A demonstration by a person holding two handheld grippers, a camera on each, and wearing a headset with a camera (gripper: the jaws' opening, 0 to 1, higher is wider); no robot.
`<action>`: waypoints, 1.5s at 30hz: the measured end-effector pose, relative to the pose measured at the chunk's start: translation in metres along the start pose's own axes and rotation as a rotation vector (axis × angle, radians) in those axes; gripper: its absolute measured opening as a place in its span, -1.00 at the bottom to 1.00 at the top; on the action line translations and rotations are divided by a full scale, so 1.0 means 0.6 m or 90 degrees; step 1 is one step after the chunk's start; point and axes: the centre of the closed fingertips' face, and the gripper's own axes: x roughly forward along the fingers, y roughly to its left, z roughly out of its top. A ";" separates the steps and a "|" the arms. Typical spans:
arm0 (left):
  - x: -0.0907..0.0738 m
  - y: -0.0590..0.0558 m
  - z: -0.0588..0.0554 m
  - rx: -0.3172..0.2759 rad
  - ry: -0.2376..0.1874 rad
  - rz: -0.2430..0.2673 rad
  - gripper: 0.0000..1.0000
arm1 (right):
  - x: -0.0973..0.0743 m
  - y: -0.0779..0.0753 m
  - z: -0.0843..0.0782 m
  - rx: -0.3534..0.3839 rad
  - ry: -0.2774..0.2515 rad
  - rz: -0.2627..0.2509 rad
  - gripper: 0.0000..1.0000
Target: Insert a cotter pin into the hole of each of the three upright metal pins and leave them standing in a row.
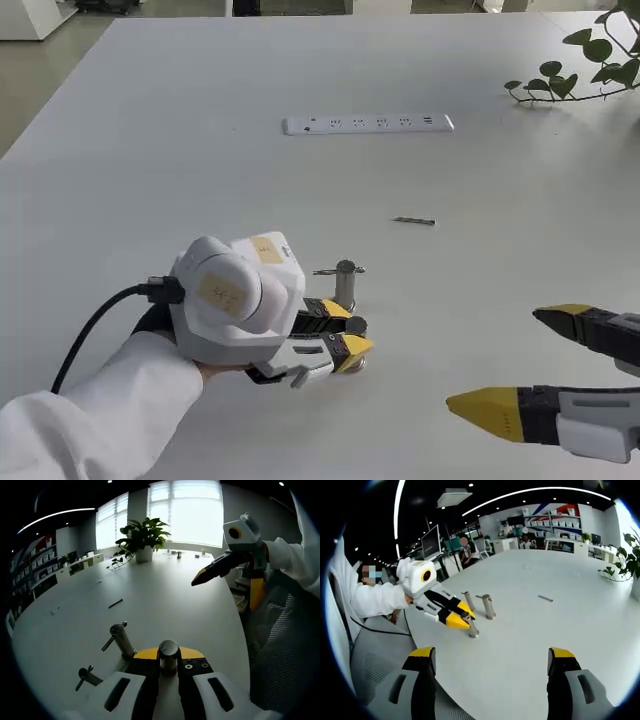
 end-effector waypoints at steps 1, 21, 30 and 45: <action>0.000 0.001 0.000 0.002 -0.001 0.001 -0.78 | 0.000 0.000 -0.001 0.002 0.000 -0.001 0.82; -0.022 -0.005 0.024 0.011 -0.058 -0.002 -0.19 | 0.012 0.010 -0.001 -0.006 0.003 0.012 0.80; -0.087 -0.018 0.008 -0.036 -0.056 -0.038 0.31 | 0.015 0.013 -0.005 -0.007 0.007 0.020 0.79; -0.151 -0.021 -0.031 -0.086 -0.031 -0.013 0.99 | 0.017 0.015 -0.014 -0.011 0.023 0.026 0.80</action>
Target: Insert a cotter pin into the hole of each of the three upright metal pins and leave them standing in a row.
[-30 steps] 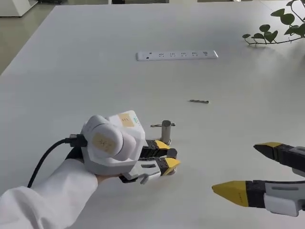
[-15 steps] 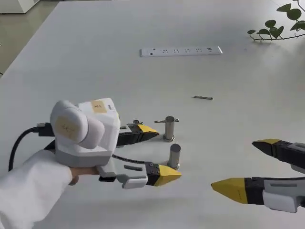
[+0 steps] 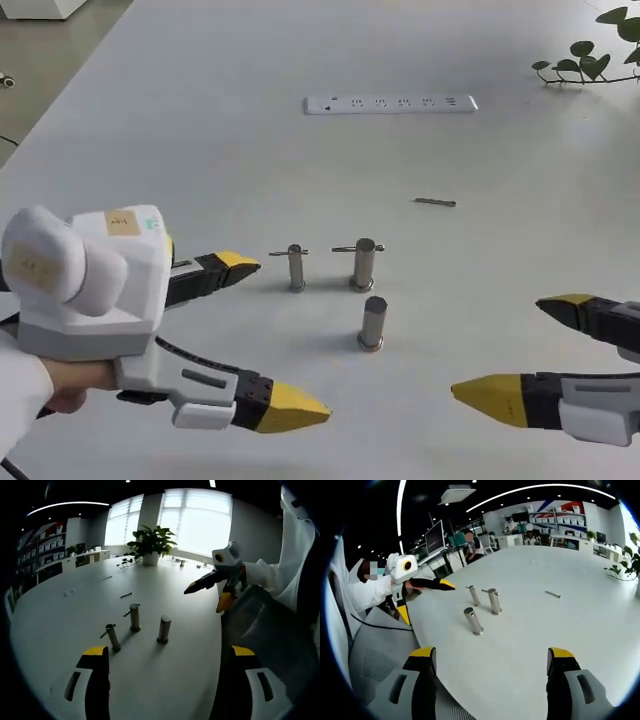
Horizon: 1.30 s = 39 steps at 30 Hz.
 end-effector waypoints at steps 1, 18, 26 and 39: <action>0.000 -0.003 -0.003 -0.004 0.004 -0.003 0.99 | 0.000 0.001 -0.001 -0.001 0.002 0.000 0.80; -0.009 -0.015 -0.008 -0.040 -0.008 -0.003 0.99 | -0.009 -0.013 0.018 -0.023 0.001 -0.005 0.79; -0.016 -0.010 -0.018 -0.054 -0.009 0.012 0.99 | -0.005 -0.034 0.048 -0.065 0.013 0.002 0.77; -0.020 -0.023 -0.029 -0.070 -0.010 0.007 0.98 | 0.054 -0.098 0.108 -0.214 0.101 0.056 0.73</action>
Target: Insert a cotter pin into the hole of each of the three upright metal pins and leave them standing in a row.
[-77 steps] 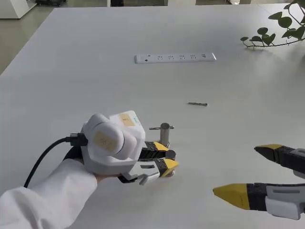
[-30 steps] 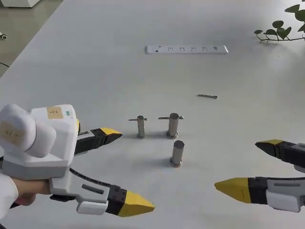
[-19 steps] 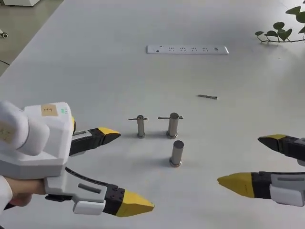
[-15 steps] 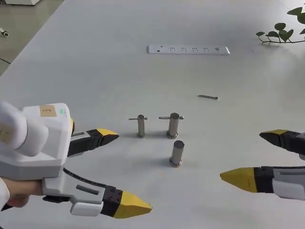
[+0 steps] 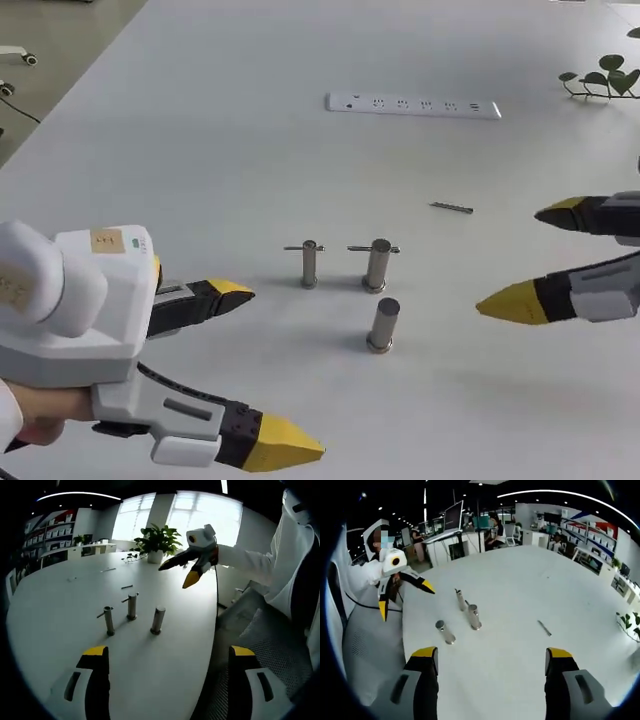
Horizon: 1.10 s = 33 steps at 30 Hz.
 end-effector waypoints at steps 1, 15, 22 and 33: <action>0.000 0.003 0.000 0.004 0.001 0.007 0.98 | 0.004 -0.007 -0.003 -0.010 0.018 0.003 0.71; -0.007 0.007 0.008 -0.006 -0.024 0.018 0.96 | 0.110 -0.123 -0.027 -0.144 0.166 0.017 0.34; -0.009 0.005 0.004 -0.011 -0.019 0.014 0.88 | 0.148 -0.158 -0.027 -0.148 0.203 0.029 0.10; -0.014 0.005 0.008 -0.011 -0.028 0.020 0.84 | 0.164 -0.195 -0.034 -0.158 0.264 0.025 -0.40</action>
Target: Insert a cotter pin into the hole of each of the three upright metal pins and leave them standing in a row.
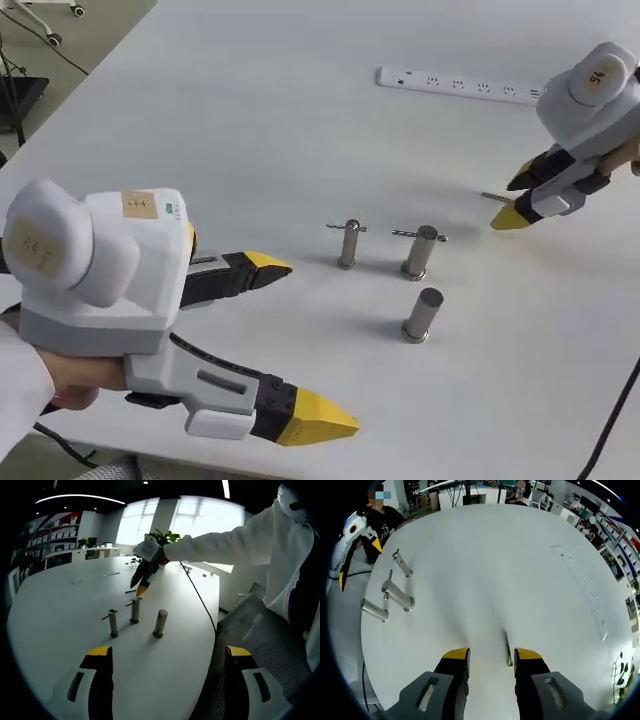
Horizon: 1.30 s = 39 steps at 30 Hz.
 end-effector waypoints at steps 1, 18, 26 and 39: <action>-0.002 0.002 0.000 -0.001 0.000 0.002 0.83 | 0.006 -0.008 -0.002 -0.006 0.002 0.002 -0.45; -0.016 0.031 -0.011 -0.005 0.003 0.041 0.76 | 0.010 -0.004 0.001 0.033 0.041 0.041 -0.78; -0.019 0.034 -0.017 -0.004 0.012 0.045 0.76 | 0.008 -0.011 -0.005 -0.003 0.070 -0.005 -1.00; -0.022 0.036 -0.016 -0.009 0.006 0.051 0.73 | 0.009 0.005 0.000 -0.055 0.091 -0.007 -1.00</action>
